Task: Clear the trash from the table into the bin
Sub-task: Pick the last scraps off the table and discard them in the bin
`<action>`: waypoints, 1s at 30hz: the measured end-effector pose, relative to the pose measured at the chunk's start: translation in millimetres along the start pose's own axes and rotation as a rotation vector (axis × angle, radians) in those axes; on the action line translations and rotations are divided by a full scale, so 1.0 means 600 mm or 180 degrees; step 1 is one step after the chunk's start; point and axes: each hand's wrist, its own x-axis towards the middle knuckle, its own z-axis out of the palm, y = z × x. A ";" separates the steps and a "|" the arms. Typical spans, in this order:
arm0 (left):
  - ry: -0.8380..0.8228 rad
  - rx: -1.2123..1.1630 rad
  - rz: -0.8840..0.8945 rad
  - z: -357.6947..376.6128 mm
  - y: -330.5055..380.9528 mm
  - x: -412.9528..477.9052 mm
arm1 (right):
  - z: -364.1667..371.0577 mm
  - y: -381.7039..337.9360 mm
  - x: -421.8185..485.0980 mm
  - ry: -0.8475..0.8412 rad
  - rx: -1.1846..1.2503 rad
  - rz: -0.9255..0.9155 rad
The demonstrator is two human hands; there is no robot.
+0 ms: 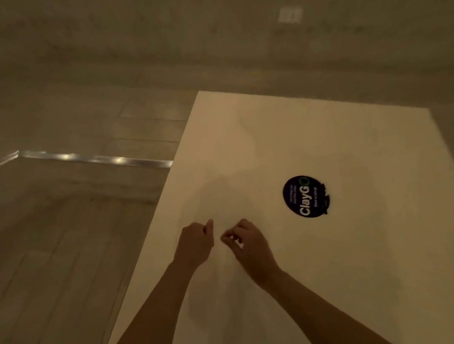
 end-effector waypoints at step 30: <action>-0.0920 0.0721 0.1869 0.519 0.600 -0.336 | -0.654 0.380 -0.549 0.1571 -0.0861 0.1614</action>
